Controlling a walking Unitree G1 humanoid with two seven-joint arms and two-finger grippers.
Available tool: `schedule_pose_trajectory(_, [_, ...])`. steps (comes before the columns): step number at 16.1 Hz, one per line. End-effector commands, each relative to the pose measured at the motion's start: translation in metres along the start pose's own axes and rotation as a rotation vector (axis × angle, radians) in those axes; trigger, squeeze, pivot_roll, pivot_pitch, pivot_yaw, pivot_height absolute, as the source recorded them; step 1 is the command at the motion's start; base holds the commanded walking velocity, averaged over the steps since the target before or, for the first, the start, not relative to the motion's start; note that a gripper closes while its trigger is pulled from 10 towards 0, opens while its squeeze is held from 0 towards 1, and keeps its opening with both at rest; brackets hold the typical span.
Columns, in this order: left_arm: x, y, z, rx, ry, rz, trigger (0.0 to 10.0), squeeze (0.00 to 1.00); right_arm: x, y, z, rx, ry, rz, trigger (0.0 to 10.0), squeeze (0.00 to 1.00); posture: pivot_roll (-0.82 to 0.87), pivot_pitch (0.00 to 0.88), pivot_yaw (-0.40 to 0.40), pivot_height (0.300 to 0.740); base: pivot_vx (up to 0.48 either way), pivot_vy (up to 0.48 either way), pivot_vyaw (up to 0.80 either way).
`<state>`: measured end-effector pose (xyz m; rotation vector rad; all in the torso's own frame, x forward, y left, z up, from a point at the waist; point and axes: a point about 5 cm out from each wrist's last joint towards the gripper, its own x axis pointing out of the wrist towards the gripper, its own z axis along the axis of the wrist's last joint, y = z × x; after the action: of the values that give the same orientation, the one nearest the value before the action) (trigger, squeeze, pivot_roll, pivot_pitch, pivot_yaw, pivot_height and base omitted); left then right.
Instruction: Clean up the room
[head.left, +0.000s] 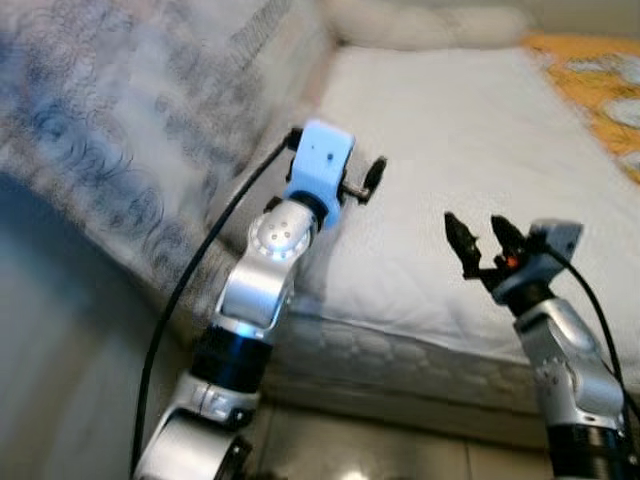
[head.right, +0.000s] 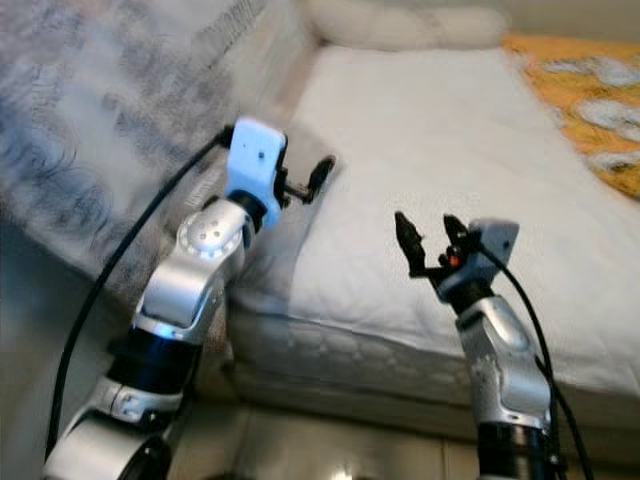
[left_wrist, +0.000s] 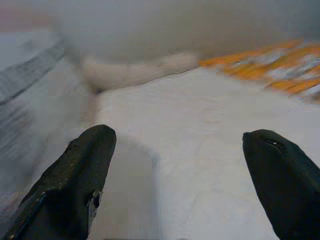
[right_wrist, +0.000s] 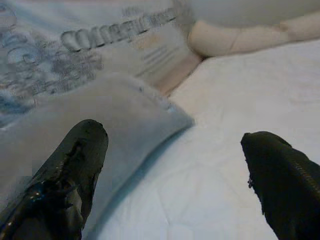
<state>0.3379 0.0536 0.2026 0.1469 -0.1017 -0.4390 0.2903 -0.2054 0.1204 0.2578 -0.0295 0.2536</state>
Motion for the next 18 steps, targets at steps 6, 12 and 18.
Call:
schedule_pose_trajectory(6, [-0.009, 0.013, -0.019, -0.039, 0.072, 0.053, 10.0, 0.95, -0.002, -0.007, -0.004, -0.038, 0.011, -0.093, 10.0, 0.0, -0.04, 0.0, 0.052, 0.74, 0.0, -0.48, 0.0])
schedule_pose_trajectory(12, [-0.072, 0.076, -0.068, 0.05, 0.257, 0.24, 10.0, 0.95, -0.01, 0.011, -0.019, 0.054, 0.049, -0.043, 10.0, 0.0, -0.04, 0.0, 0.043, 0.74, 0.0, -0.48, 0.0])
schedule_pose_trajectory(18, [-0.144, 0.095, -0.104, 0.048, 0.428, 0.362, 10.0, 0.95, -0.023, 0.024, -0.049, 0.001, 0.206, -0.073, 10.0, 0.0, -0.01, 0.0, 0.02, 0.74, 0.0, -0.466, 0.0])
